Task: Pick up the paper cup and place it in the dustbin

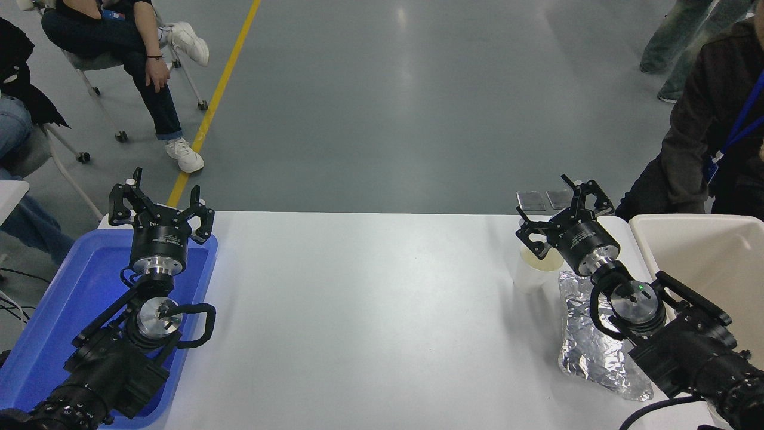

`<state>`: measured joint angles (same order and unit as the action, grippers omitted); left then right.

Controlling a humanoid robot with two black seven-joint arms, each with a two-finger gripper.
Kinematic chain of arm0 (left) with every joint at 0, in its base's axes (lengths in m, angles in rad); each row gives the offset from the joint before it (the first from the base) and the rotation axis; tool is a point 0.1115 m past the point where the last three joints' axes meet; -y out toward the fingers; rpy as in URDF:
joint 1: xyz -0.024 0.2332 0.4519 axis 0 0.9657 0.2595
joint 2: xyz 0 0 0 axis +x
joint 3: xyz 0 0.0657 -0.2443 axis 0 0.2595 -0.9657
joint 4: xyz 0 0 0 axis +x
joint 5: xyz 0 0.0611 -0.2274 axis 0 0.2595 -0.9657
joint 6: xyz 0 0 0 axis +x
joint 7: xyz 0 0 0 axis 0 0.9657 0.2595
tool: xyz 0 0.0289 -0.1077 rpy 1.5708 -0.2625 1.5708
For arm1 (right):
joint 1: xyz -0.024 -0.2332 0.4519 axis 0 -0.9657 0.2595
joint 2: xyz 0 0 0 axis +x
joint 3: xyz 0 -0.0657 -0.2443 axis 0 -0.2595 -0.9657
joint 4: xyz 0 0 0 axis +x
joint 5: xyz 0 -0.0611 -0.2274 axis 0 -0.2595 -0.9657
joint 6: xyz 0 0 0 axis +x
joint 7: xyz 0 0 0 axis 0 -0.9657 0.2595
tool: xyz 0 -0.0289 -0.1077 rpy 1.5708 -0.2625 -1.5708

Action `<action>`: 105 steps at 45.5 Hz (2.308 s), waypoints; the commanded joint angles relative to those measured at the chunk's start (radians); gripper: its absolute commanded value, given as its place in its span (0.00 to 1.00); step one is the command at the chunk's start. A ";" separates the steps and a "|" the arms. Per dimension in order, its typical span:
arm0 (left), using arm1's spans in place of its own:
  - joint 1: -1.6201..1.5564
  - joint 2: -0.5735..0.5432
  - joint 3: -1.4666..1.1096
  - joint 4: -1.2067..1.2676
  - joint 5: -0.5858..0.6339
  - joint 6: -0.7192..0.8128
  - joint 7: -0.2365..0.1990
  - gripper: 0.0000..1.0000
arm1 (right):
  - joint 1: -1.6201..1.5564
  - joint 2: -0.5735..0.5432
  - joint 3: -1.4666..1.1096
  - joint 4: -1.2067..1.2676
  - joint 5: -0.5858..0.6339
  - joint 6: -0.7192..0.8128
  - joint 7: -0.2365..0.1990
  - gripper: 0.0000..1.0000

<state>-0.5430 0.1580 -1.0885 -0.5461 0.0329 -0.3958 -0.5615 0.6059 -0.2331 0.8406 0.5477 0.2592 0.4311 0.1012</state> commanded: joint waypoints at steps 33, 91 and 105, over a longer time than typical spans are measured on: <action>-0.002 0.002 0.001 0.000 -0.001 0.000 0.000 0.99 | 0.173 -0.068 -0.009 0.014 -0.376 -0.005 0.002 1.00; 0.000 0.002 0.001 -0.002 0.001 0.000 0.002 0.99 | 1.732 -0.085 -2.092 1.054 -0.673 0.268 0.009 1.00; 0.000 0.002 0.001 -0.002 0.001 0.000 0.002 0.99 | 1.933 0.043 -2.128 1.086 -0.572 0.354 0.069 1.00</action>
<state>-0.5431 0.1595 -1.0876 -0.5476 0.0336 -0.3958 -0.5598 2.3665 -0.2732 -1.2309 1.5558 -0.3601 0.7259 0.1457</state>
